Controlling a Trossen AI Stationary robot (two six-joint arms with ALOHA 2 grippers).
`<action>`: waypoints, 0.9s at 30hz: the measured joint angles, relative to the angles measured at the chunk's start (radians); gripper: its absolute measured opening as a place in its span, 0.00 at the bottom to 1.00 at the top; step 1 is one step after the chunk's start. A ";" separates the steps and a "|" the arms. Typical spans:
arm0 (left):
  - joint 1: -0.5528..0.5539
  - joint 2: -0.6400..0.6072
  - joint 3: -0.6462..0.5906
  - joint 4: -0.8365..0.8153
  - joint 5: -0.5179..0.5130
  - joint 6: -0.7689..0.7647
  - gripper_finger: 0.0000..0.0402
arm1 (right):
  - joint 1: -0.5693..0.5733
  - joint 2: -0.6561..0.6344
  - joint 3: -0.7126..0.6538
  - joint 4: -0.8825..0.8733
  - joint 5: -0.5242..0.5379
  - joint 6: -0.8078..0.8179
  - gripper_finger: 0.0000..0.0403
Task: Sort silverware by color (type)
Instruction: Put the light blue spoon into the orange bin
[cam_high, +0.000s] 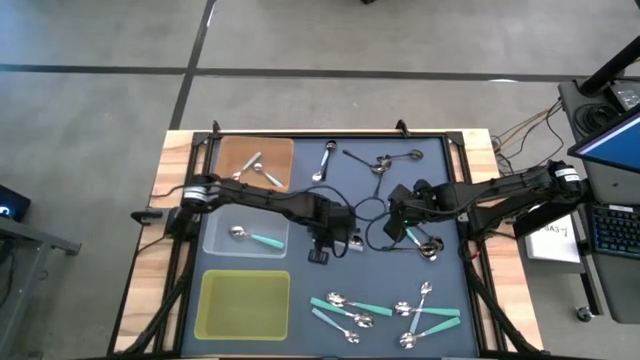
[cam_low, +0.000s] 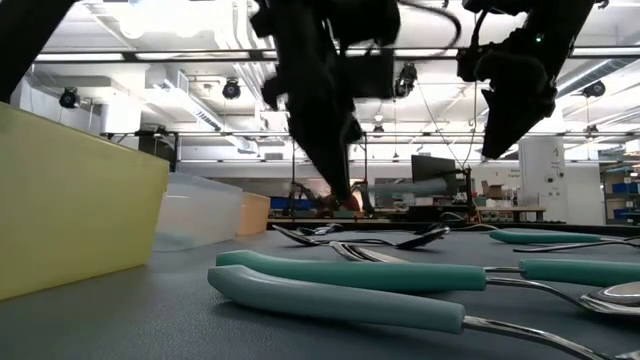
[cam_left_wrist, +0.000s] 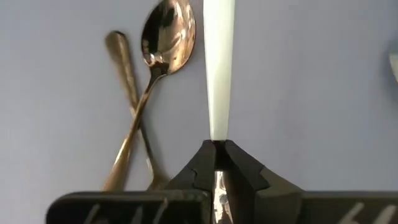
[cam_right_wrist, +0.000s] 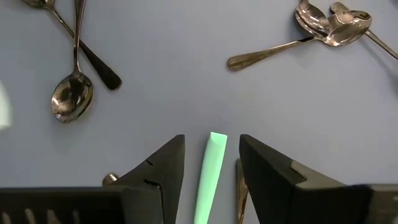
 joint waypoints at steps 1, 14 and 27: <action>0.000 -0.011 0.004 -0.013 -0.003 0.000 0.01 | 0.000 0.000 0.000 0.000 0.000 0.000 0.36; 0.196 -0.206 -0.079 -0.187 -0.194 0.075 0.00 | 0.000 0.000 -0.002 0.003 0.053 0.039 0.36; 0.647 -0.474 -0.450 -0.100 -0.243 0.137 0.00 | 0.000 0.000 -0.003 0.009 0.161 0.175 0.36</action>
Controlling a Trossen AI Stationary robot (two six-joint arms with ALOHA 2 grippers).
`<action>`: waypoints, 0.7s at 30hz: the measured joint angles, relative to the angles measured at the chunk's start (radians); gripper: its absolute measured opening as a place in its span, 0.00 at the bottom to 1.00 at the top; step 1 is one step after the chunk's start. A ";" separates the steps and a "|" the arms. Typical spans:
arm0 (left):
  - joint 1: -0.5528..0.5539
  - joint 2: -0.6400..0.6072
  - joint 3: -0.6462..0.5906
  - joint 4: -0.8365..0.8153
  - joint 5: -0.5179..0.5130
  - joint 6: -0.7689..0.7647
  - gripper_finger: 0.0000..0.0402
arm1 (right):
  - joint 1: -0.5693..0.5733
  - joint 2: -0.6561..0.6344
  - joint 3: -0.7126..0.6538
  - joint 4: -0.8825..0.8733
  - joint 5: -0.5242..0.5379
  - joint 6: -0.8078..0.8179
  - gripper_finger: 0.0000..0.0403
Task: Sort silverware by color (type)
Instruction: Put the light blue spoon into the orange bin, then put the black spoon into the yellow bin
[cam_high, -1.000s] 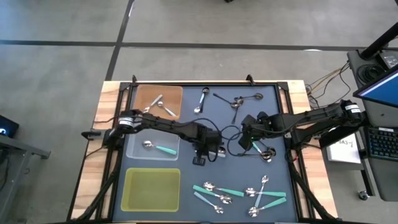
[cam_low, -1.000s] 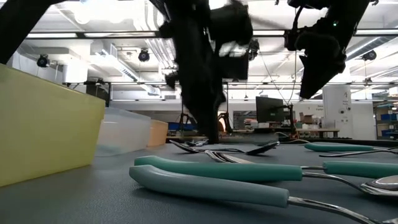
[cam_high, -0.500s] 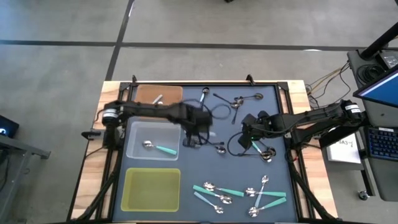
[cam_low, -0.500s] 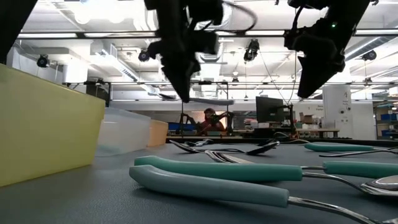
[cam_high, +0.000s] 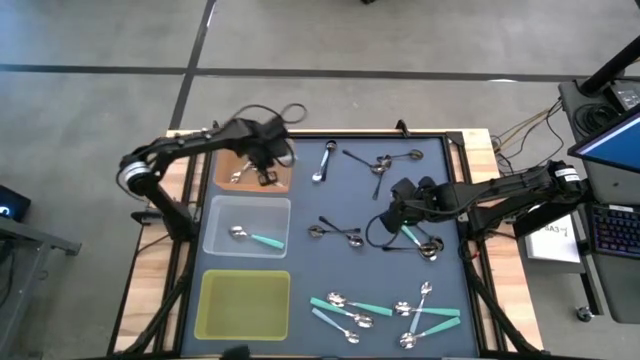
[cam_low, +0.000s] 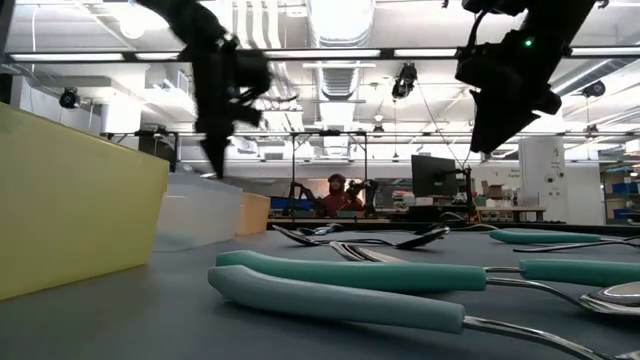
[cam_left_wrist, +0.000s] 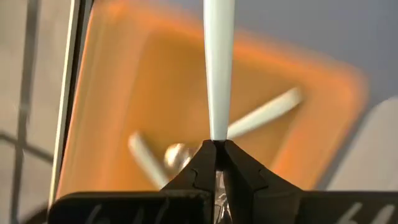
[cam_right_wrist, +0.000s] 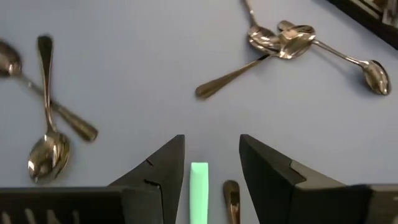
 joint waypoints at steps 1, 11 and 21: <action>0.031 -0.019 -0.031 0.014 0.000 0.009 0.00 | 0.000 0.000 0.000 0.000 0.009 0.014 0.36; 0.205 -0.060 -0.147 0.079 0.000 -0.001 0.07 | 0.000 0.000 0.000 0.028 0.075 0.088 0.36; 0.203 -0.058 -0.101 0.068 0.384 -0.055 0.26 | 0.000 0.000 0.000 0.044 0.075 0.107 0.36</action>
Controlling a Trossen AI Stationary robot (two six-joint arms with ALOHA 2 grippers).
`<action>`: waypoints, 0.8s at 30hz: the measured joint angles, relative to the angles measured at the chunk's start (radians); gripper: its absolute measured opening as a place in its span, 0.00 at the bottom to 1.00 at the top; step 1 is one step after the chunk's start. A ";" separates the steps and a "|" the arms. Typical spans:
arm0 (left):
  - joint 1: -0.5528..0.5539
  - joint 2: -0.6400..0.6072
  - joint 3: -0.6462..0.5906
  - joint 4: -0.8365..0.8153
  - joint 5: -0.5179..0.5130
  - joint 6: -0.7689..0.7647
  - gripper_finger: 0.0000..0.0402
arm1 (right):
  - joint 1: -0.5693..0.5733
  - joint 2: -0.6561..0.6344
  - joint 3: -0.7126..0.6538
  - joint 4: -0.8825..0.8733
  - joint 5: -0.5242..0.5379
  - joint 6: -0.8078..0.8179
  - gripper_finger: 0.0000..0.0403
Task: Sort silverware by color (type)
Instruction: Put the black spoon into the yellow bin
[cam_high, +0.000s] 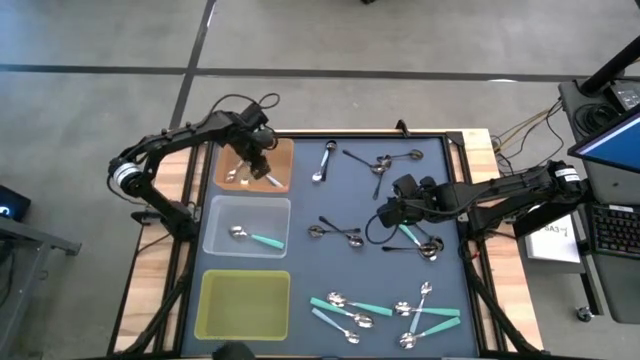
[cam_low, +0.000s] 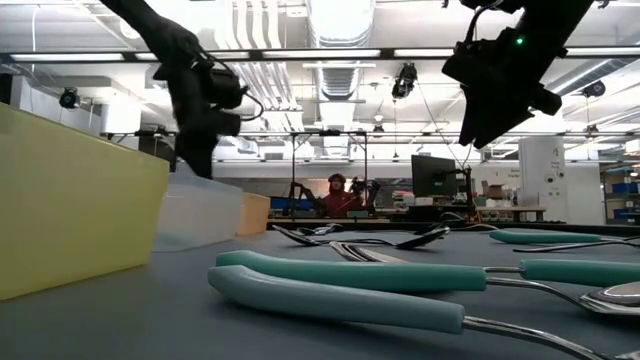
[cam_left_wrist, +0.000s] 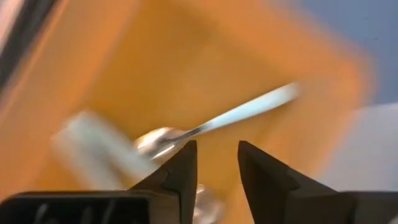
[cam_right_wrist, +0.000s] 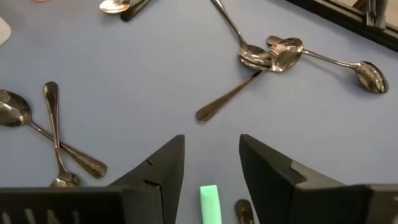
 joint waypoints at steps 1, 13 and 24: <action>-0.005 0.002 0.010 0.002 0.077 -0.027 0.27 | 0.000 0.000 0.000 0.000 0.000 0.000 0.36; -0.419 0.026 0.031 0.152 0.182 -0.173 0.24 | 0.000 0.000 0.000 -0.006 -0.054 -0.073 0.36; -0.705 0.155 0.031 0.513 -0.193 -0.168 0.23 | 0.000 0.000 0.000 -0.007 -0.103 -0.203 0.36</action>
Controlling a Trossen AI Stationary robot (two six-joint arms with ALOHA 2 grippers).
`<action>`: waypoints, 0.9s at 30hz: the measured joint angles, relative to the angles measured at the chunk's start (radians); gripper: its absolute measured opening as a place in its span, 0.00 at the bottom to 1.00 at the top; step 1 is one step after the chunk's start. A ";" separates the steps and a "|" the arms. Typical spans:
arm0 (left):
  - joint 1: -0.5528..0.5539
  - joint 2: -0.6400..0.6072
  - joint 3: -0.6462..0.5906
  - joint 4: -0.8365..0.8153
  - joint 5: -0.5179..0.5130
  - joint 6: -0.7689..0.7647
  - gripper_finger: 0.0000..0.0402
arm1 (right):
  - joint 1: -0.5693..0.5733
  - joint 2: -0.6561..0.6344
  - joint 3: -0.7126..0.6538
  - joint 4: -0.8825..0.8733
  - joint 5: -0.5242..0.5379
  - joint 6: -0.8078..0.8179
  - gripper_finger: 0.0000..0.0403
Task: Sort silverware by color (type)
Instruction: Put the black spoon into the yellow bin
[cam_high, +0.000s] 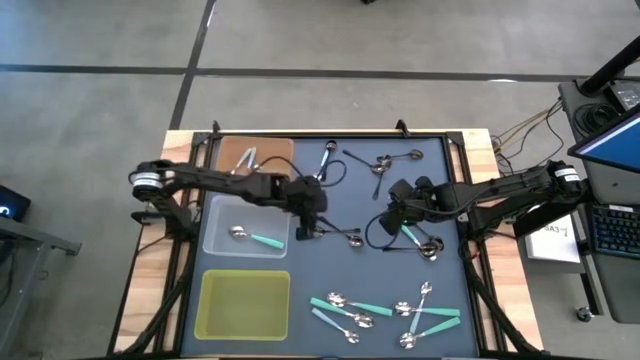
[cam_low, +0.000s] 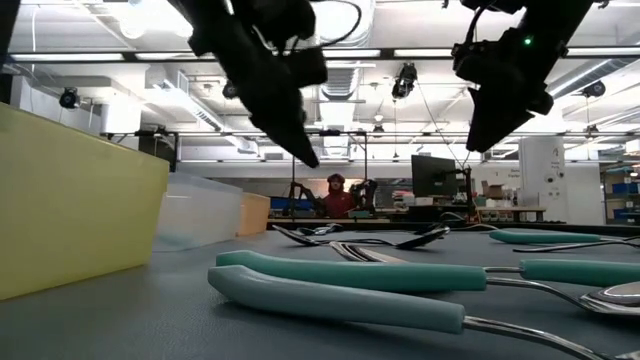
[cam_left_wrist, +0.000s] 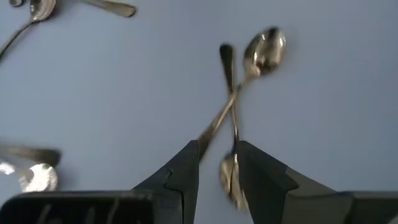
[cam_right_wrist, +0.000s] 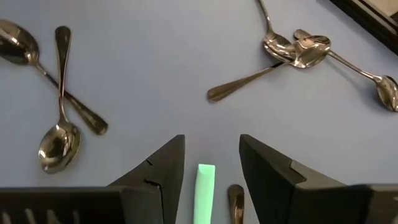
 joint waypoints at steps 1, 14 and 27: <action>0.001 0.018 0.000 0.024 0.000 -0.034 0.23 | 0.000 0.000 0.000 0.000 -0.004 -0.006 0.36; 0.004 0.311 0.230 -0.143 0.009 -0.004 0.23 | 0.000 0.000 0.000 -0.001 -0.007 -0.013 0.36; 0.004 0.491 0.436 -0.316 0.065 0.138 0.23 | 0.000 0.000 0.000 -0.008 -0.006 -0.012 0.36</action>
